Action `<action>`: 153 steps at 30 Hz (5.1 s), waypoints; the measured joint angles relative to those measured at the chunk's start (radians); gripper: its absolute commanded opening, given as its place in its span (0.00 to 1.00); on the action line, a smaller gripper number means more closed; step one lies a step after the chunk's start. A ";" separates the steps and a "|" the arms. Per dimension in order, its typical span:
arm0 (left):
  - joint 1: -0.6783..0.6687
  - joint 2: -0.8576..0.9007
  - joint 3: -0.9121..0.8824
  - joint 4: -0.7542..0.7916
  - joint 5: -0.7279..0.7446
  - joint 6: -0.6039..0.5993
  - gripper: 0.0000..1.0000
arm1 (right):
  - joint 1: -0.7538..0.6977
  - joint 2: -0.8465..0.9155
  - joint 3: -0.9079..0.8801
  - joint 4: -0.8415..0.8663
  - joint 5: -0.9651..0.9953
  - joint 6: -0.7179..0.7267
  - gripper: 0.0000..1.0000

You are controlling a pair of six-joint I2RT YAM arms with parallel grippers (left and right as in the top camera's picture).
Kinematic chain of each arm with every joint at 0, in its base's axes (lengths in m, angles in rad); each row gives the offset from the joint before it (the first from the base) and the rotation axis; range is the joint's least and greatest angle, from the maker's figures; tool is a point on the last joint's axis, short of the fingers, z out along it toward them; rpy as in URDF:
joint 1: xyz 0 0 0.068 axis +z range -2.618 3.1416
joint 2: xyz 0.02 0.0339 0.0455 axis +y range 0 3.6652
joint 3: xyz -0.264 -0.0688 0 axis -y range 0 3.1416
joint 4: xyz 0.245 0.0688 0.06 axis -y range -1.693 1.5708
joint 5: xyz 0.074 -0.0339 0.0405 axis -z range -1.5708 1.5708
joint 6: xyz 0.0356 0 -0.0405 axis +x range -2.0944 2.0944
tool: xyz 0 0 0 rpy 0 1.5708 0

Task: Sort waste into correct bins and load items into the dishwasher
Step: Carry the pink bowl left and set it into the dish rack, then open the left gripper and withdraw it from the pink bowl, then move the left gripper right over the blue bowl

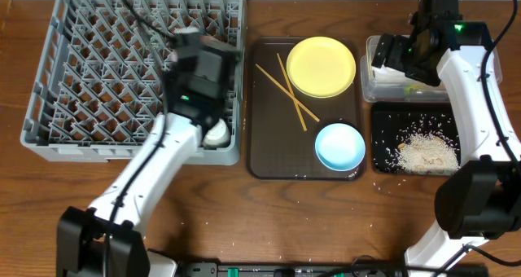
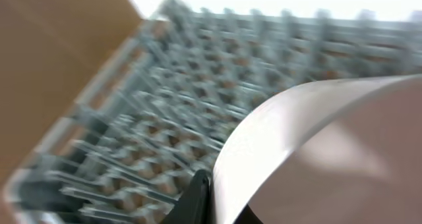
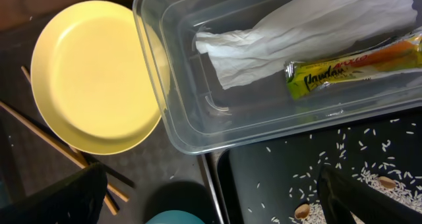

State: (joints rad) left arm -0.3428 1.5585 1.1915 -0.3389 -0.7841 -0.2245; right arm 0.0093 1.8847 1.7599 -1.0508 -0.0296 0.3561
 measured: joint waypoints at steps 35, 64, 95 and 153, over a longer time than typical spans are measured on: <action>-0.112 0.301 -0.002 0.314 -0.584 0.297 0.07 | 0.000 0.000 0.000 0.000 0.000 0.000 0.99; -0.112 0.301 -0.008 0.150 -0.450 0.149 0.08 | 0.000 0.000 0.000 0.000 0.000 0.000 0.99; -0.273 0.301 -0.017 0.095 -0.471 0.198 0.46 | 0.000 0.000 0.000 0.000 0.000 0.000 0.99; -0.311 -0.040 0.010 -0.199 0.726 -0.442 0.59 | 0.000 0.000 0.000 0.000 0.000 0.000 0.99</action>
State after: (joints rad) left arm -0.6540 1.5181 1.2011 -0.5377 -0.0582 -0.6662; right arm 0.0093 1.8847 1.7599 -1.0508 -0.0296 0.3561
